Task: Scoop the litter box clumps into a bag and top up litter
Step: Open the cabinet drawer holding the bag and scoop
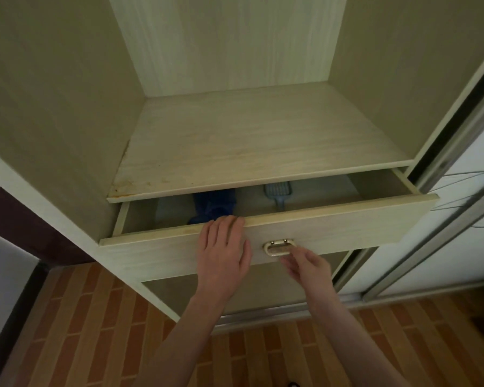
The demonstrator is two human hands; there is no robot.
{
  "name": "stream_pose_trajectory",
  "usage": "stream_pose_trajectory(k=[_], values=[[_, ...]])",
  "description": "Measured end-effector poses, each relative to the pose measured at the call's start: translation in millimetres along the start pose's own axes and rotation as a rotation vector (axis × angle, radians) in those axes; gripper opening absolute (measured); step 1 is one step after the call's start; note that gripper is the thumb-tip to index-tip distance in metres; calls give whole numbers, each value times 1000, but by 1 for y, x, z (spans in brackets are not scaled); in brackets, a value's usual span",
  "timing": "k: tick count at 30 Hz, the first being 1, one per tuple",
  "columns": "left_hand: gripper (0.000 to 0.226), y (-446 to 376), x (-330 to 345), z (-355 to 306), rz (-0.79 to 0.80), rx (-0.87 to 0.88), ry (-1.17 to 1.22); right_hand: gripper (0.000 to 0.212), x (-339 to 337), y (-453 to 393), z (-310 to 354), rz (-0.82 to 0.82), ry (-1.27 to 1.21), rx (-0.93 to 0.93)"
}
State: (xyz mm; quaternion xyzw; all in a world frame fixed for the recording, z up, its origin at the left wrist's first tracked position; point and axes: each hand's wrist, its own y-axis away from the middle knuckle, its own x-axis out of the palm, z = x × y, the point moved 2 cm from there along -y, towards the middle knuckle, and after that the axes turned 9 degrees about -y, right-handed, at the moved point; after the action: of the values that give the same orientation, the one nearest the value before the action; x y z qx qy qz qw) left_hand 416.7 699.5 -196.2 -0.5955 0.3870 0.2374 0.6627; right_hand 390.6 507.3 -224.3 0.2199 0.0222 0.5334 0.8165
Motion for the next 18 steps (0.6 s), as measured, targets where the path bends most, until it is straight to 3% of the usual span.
stream_pose_trajectory(k=[3,4,7,9,13,18], values=[[39,4,-2,-1,2,2,17,38,-21,10,21,-21,909,-456],[39,5,-3,-1,2,0,24,37,-25,18,33,-59,1051,-608],[40,9,-6,-4,19,-14,50,21,-24,32,66,-55,1038,-978],[42,11,-9,-6,34,-27,59,26,-16,27,77,22,1118,-1133],[42,16,-17,-9,42,-16,64,55,-9,11,81,119,1365,-1096],[47,24,-27,-12,92,-15,20,65,-17,6,70,237,1468,-1054]])
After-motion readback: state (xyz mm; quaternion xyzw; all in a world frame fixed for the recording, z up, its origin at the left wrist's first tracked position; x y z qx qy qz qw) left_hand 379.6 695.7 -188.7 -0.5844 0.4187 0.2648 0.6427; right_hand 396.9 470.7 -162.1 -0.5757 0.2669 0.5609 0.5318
